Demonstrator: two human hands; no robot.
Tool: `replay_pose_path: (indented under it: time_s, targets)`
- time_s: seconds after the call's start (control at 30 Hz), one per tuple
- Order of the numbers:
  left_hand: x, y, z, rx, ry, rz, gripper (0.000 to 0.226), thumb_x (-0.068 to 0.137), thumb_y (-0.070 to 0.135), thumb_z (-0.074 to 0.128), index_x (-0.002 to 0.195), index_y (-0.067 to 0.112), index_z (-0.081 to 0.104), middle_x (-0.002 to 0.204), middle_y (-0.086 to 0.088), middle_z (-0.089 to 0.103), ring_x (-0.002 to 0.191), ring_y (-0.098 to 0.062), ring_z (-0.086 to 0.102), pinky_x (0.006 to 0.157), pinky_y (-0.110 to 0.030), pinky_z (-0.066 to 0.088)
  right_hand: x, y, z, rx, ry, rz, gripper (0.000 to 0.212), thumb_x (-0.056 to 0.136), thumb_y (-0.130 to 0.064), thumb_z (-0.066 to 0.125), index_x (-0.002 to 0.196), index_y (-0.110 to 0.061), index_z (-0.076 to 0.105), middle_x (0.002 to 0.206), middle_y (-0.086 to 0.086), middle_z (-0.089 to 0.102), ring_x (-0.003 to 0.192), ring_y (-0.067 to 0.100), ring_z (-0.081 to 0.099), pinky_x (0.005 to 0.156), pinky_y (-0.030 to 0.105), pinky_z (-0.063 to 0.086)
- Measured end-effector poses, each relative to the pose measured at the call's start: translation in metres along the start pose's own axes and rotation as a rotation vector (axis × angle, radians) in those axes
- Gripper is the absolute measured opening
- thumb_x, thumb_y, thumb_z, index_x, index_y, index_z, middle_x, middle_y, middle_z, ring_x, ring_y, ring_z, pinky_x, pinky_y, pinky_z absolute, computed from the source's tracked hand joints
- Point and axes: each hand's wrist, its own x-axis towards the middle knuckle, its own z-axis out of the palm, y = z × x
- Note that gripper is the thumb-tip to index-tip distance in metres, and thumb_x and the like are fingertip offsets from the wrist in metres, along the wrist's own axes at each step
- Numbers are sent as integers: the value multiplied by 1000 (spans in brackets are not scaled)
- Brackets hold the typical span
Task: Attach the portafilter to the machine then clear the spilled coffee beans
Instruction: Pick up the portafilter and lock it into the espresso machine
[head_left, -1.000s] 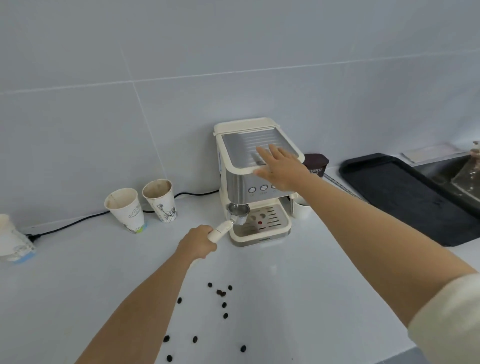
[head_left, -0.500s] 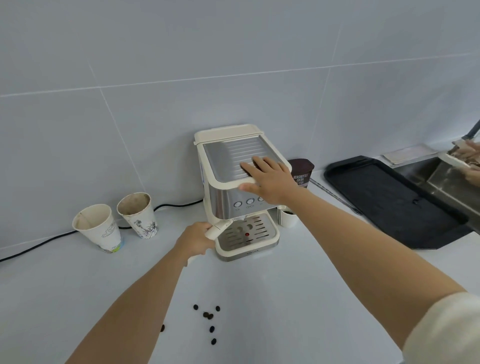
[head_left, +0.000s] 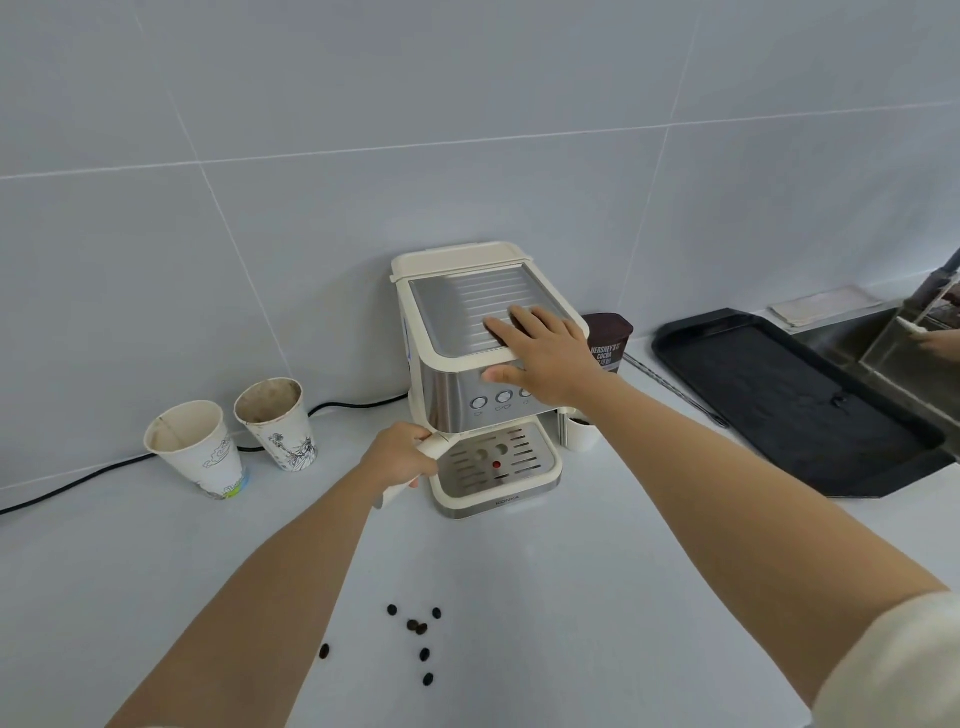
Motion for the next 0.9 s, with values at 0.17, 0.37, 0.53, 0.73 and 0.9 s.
replay_pose_path:
  time_s: [0.17,0.37,0.53,0.73,0.9]
  targets:
    - [0,4,5,-4,9,19,42,70,1,66,111,8,63,98,-7,58,58,-15,53,47,-22,44,0,0,-1,10,5,6,65,89,-56,40,144,-27,20,151,4,22,138,26,15,112,42,14]
    - [-3,11,6,-11,36,22,39,69,2,66,108,3,62,97,-10,59,71,-25,57,49,-23,46,2,0,1,12,1,11,65,89,-57,40,144,-28,20,150,4,22,138,26,15,112,42,13]
    - [-7,13,14,26,85,16,44,69,5,67,112,5,61,106,-14,63,81,-31,61,71,-39,55,2,0,1,16,0,19,65,89,-57,40,144,-29,20,151,4,22,138,26,15,112,42,13]
    - [-12,14,19,59,128,18,47,70,10,66,117,11,58,112,-14,63,79,-30,60,79,-40,54,2,1,0,22,1,20,65,89,-57,41,144,-29,20,151,4,22,138,27,14,112,42,13]
    - [-16,15,22,75,151,23,48,72,10,64,120,12,58,111,-14,64,82,-32,62,79,-41,56,3,2,2,14,-2,15,66,88,-58,40,144,-30,20,152,5,21,139,29,13,112,44,13]
